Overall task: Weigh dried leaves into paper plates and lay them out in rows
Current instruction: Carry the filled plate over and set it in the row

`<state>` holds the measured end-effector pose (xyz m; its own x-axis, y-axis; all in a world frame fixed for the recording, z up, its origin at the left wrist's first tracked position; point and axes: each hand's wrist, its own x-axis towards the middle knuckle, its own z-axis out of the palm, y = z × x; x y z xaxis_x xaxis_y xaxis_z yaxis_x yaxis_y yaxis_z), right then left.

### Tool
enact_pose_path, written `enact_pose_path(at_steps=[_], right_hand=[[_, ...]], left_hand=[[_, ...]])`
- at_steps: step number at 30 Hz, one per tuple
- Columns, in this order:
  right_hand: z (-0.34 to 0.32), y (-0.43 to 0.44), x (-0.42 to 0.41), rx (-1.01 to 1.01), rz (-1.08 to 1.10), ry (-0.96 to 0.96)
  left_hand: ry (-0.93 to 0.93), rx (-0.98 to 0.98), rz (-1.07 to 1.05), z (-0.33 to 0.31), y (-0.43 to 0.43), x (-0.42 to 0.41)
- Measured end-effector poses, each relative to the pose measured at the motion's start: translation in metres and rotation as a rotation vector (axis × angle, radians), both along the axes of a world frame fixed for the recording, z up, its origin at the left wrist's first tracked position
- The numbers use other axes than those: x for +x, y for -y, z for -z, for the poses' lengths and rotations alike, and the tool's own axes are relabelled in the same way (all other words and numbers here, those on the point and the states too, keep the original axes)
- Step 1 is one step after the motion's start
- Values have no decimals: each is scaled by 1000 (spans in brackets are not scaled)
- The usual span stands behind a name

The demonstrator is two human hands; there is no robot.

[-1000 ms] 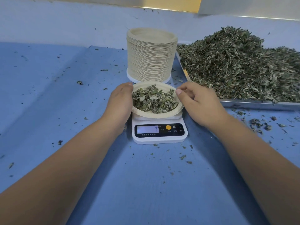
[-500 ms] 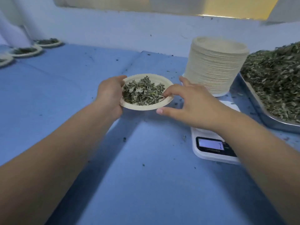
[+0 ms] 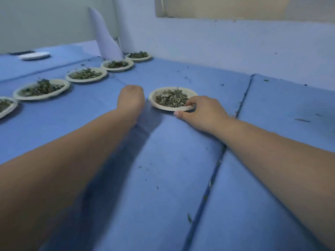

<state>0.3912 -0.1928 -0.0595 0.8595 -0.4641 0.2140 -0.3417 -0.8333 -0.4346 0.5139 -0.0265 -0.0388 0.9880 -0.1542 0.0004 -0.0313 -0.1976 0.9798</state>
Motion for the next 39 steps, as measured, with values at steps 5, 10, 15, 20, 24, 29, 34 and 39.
enact_pose_path(at_steps=[5,10,15,20,24,29,34,39], right_hand=[[6,20,98,21,120,-44],[9,32,157,-8,204,-69],[11,33,161,-17,238,-56],[7,21,148,-56,215,-21],[6,18,141,-79,188,-9],[8,18,144,-143,172,-7],[9,28,144,-140,192,-131],[8,39,147,-109,95,-150]], left_hand=[[114,47,13,21,-14,25],[224,153,103,30,-3,33],[305,298,158,35,1,34],[335,376,202,28,-2,26],[335,409,228,25,-5,19],[330,425,237,26,-8,19],[283,385,255,26,-12,6],[262,395,284,22,-15,3]])
